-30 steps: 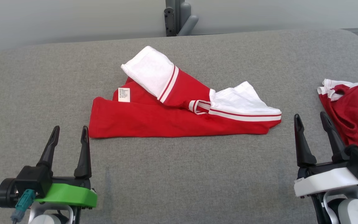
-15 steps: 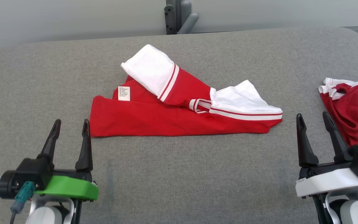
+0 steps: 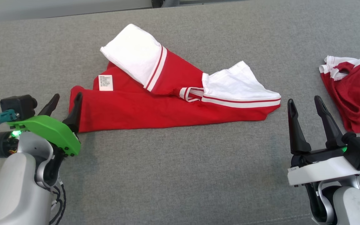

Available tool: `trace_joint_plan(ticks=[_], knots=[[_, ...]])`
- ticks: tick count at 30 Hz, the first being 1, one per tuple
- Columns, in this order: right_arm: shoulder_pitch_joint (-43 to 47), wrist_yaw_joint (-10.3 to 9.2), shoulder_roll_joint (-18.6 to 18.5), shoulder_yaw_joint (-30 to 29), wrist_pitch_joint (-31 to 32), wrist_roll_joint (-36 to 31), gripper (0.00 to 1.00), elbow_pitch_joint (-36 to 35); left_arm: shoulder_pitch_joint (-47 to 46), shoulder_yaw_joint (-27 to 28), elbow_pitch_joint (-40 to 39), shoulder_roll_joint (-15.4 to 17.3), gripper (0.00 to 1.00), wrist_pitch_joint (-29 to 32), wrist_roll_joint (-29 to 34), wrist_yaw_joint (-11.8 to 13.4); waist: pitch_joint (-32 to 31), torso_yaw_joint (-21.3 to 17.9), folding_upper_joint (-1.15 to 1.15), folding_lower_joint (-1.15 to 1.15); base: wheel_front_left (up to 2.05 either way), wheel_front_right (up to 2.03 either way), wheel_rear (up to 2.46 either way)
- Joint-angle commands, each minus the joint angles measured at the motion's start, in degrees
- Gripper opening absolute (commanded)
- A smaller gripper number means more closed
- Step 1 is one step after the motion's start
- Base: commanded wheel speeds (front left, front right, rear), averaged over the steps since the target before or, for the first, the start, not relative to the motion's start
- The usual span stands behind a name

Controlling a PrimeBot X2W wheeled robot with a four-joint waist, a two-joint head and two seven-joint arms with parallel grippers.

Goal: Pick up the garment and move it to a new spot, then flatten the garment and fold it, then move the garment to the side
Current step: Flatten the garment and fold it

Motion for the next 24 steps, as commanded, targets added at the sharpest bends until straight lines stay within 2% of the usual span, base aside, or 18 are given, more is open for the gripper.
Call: trace_joint_plan(ticks=[1, 7, 14, 15, 16, 17, 18, 24], knots=[[-0.9, -0.08, 0.2, 0.3, -0.8, 0.6, 1.0, 0.7, -2.4, -0.1, 3.2, 1.5, 1.0, 1.6, -2.9, -0.3, 2.6, -2.5, 0.0, 0.0, 0.0, 0.0, 0.0], [-2.1, -0.08, 0.4, 0.6, -2.1, 1.2, 1.0, 2.3, -5.2, -3.5, 7.6, 5.3, 1.0, 4.3, -11.8, -0.4, 4.0, -3.8, 0.0, 0.0, 0.0, 0.0, 0.0], [-2.8, -0.08, 0.5, 0.6, -2.7, 1.3, 1.0, 3.1, -6.6, -7.5, 9.2, 8.6, 1.0, 5.3, -16.9, -0.4, 4.7, -4.2, 0.0, 0.0, 0.0, 0.0, 0.0], [-2.9, -0.08, 0.5, 0.7, -2.7, 1.3, 1.0, 3.2, -6.9, -8.3, 9.4, 9.0, 0.88, 5.7, -17.5, -0.4, 4.7, -4.2, 0.0, 0.0, 0.0, 0.0, 0.0], [-3.0, -0.08, 0.5, 0.7, -2.8, 1.3, 1.0, 3.3, -7.0, -9.1, 9.5, 9.3, 0.48, 5.9, -18.5, -0.4, 4.8, -4.3, 0.0, 0.0, 0.0, 0.0, 0.0], [-3.1, -0.08, 0.5, 0.7, -2.8, 1.4, 1.0, 3.4, -7.2, -9.5, 9.4, 9.6, 0.26, 5.6, -19.1, -0.4, 4.9, -4.3, 0.0, 0.0, 0.0, 0.0, 0.0], [-3.3, -0.08, 0.6, 0.7, -2.9, 1.4, 1.0, 3.4, -7.4, -10.1, 9.4, 10.1, 0.0, 5.3, -19.6, -0.4, 4.9, -4.3, 0.0, 0.0, 0.0, 0.0, 0.0], [-4.1, -0.08, 0.4, 0.2, -2.7, 1.4, 1.0, 3.7, -8.4, -13.4, 9.9, 11.9, 0.0, 2.6, -20.9, -0.4, 5.2, -4.2, 0.0, 0.0, 0.0, 0.0, 0.0]])
